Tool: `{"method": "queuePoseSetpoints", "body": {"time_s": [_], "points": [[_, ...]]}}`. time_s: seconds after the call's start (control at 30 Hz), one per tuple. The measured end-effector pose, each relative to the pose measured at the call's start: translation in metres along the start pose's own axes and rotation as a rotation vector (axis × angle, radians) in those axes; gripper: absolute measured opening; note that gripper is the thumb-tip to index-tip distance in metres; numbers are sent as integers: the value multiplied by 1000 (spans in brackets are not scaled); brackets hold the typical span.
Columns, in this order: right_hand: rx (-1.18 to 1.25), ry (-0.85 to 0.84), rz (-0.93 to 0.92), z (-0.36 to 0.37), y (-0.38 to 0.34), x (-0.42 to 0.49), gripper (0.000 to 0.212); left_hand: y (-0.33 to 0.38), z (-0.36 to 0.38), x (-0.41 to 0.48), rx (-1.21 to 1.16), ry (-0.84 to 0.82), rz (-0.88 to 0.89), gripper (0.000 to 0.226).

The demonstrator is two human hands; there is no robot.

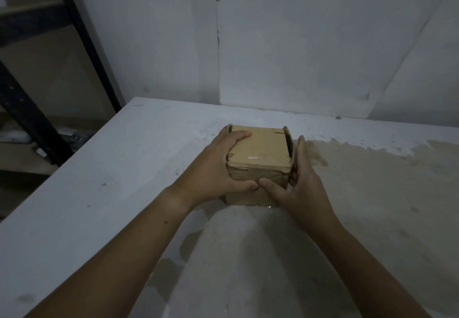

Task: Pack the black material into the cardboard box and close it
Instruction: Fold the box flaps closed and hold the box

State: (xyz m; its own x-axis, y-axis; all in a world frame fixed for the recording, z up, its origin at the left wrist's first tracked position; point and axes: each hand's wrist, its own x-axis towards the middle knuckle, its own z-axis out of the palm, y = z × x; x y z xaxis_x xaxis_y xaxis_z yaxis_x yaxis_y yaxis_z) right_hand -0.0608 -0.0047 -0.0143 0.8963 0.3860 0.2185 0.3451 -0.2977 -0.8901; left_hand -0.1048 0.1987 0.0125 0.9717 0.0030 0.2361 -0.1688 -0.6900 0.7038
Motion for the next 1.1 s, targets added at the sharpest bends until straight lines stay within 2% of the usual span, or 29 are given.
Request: {"method": "queuePoseSetpoints", "body": {"time_s": [0.07,0.13,0.17,0.33,0.63,0.9,1.1], "points": [[40,0,-4,4,-5,-2,111,0,0,-1,-43,4,-22,113],[48,2,-58,5,-7,-1,96,-1,4,-6,-154,34,-83,133],[41,6,-79,5,-7,-1,89,-1,8,-9,-201,47,-108,136],[62,-17,-75,8,-5,-2,83,-1,19,-14,-277,40,-64,105],[39,-9,-82,8,-7,1,77,-3,16,-8,-278,37,-84,102],[46,-1,-87,10,-12,0,80,2,12,-6,-257,15,-74,112],[26,29,-81,5,-14,-6,91,11,15,-19,-273,158,-35,92]]}}
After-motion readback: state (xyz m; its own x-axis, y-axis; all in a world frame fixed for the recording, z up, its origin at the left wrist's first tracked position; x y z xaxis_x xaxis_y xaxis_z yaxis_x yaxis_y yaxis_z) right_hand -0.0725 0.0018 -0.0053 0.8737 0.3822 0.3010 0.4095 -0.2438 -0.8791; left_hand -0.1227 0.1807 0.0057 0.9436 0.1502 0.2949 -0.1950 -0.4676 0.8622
